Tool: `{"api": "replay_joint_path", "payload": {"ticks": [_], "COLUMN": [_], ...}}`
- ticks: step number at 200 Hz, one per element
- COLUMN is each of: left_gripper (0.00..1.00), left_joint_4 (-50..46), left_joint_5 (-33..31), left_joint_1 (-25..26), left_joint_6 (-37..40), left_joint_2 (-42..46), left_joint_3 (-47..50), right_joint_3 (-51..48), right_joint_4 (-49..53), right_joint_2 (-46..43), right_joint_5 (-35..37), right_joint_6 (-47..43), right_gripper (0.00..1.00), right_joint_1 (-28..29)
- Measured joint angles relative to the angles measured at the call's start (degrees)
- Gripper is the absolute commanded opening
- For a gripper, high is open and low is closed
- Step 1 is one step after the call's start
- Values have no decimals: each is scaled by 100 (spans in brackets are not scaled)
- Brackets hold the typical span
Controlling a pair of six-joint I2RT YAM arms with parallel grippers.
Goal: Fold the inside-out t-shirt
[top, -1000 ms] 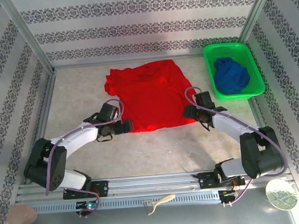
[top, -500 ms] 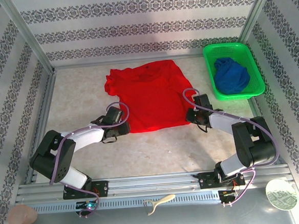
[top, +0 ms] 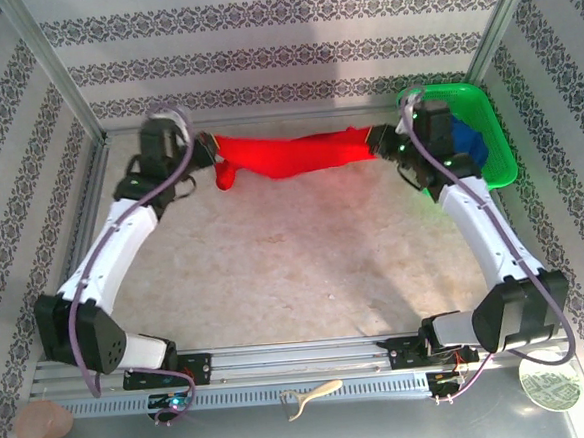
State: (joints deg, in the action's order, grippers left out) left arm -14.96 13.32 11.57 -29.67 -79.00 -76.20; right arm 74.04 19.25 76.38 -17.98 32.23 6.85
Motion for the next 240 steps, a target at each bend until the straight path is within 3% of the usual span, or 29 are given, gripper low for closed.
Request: {"api": "replay_joint_path", "payload": {"ticks": [55,102,124,145,151,164,174,184,194,206,223,240], "left_gripper": [0,0,0,0,0,0,25,53,71,79,81,81], "left_joint_4": [-634,-1021,-1047,-1036,-1005,-933,-894,-872,-863,-866,-833,-584], "left_joint_5": [323,446,498,538,551,573,581,590,603,599,603,621], "left_joint_1": [-164,-195,-195,-195,-197,-223,-269,-321,-387,-431,-466,-437], "left_joint_6": [98,90,55,52,55,55,61,87,101,103,98,50], "left_joint_2": [658,1274,1108,468,243,-317,-817,-1338,-1738,-2009,-1974,-1344], "left_joint_3": [-17,-44,-68,-4,68,260,365,378,361,352,391,866], "right_joint_3": [369,293,-46,-490,-612,-822,-861,-826,-732,-647,-627,-767], "right_joint_4": [837,1259,1156,970,892,704,649,573,601,634,656,603], "right_joint_2": [-415,-1377,-1567,-1161,-949,-317,249,767,1132,1298,1139,726], "right_joint_5": [-474,-575,-553,-522,-520,-501,-505,-498,-442,-308,-68,173], "right_joint_6": [92,251,435,619,669,758,802,772,640,496,289,164], "right_gripper": [0,0,0,0,10,51,63,66,67,67,67,67], "right_joint_1": [-76,-74,-74,-76,-76,-76,-76,-68,-33,28,129,157]}}
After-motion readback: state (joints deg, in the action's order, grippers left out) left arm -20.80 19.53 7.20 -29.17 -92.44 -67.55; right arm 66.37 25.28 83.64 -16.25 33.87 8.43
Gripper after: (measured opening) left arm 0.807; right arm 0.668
